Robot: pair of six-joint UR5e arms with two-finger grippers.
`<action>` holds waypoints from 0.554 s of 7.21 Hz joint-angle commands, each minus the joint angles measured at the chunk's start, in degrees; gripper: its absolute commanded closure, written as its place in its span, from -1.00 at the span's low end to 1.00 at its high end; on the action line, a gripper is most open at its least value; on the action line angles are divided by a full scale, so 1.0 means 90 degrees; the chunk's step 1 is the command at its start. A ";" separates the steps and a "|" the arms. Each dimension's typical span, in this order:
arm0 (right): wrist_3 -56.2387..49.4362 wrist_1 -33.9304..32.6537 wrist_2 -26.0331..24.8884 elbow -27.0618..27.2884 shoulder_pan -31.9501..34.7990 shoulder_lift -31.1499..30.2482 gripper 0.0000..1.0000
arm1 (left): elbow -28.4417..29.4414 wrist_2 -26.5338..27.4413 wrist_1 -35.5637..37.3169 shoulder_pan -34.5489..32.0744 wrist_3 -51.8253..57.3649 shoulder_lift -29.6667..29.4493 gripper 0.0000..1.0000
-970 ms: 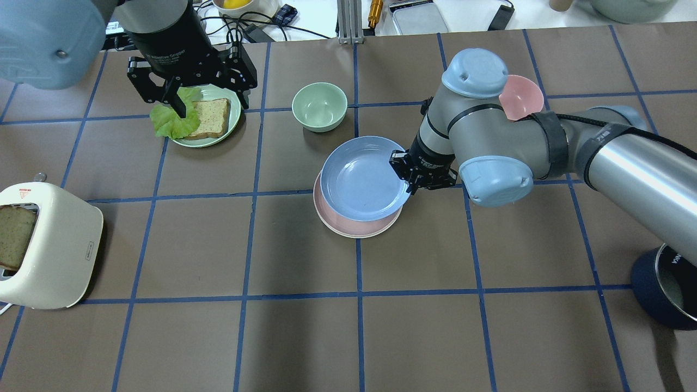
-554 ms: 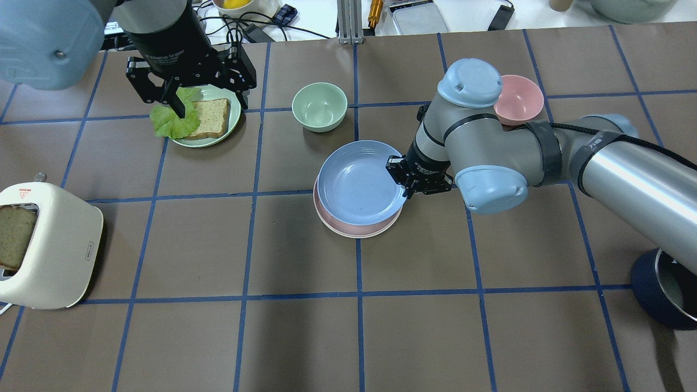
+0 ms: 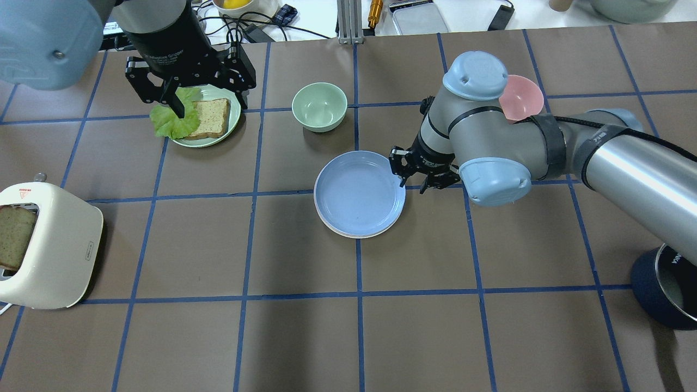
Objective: Stack three plates with pink and blue
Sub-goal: 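Release the blue plate and withdraw the right gripper toward the pink bowl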
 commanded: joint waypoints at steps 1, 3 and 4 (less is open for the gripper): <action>-0.1179 0.0665 -0.0729 -0.0689 -0.0458 -0.0042 -1.00 | -0.0003 0.0000 0.0000 0.0000 0.0000 0.0000 -1.00; -0.1715 0.2166 -0.1254 -0.1849 -0.0607 -0.0082 -1.00 | -0.0003 0.0000 0.0000 0.0000 0.0000 0.0000 -1.00; -0.2124 0.2715 -0.1654 -0.2386 -0.0636 -0.0169 -1.00 | -0.0003 0.0000 -0.0010 0.0000 0.0000 0.0000 -1.00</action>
